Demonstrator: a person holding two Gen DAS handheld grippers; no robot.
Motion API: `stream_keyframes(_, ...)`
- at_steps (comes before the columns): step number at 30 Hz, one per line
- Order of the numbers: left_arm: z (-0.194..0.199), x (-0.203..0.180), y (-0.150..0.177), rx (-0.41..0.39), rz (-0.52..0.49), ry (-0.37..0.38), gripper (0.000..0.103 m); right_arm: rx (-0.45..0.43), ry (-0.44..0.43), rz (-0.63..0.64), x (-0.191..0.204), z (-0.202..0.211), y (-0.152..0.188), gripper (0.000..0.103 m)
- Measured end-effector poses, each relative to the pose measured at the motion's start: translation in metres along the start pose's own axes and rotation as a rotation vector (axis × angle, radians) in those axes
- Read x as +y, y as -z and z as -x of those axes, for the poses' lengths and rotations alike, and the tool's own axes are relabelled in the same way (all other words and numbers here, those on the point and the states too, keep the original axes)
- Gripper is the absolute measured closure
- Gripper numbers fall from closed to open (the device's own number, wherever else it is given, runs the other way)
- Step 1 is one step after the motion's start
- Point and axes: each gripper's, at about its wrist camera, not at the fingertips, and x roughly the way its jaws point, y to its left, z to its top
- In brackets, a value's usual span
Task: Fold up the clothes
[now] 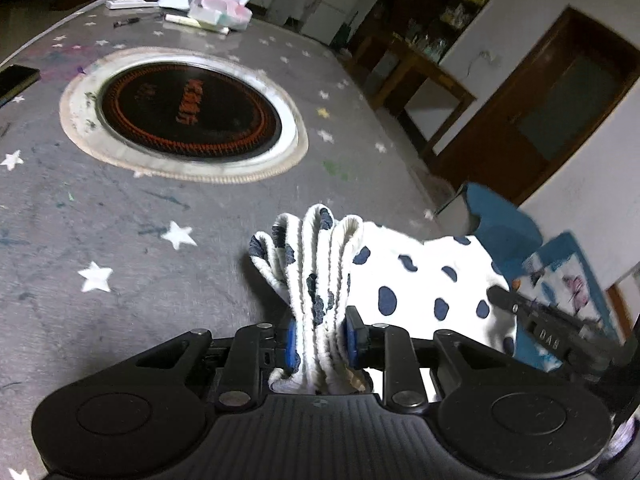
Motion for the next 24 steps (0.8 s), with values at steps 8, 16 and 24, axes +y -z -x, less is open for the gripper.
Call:
stream_keyframes(8,0.008,0.0,-0.005,-0.036,-0.052,-0.062,0.056,0.01,-0.001,-0.011,-0.008,-0.005,-0.004,0.089)
stream_keyframes(16,-0.006,-0.019,-0.019,-0.066,-0.164,-0.13,0.052,0.056,-0.067,-0.005,0.006,-0.025,-0.012,0.083)
stream_keyframes(24,-0.034,-0.021,-0.033,-0.069,-0.204,-0.206,0.052,0.09,-0.059,-0.023,0.002,-0.051,-0.013,0.082)
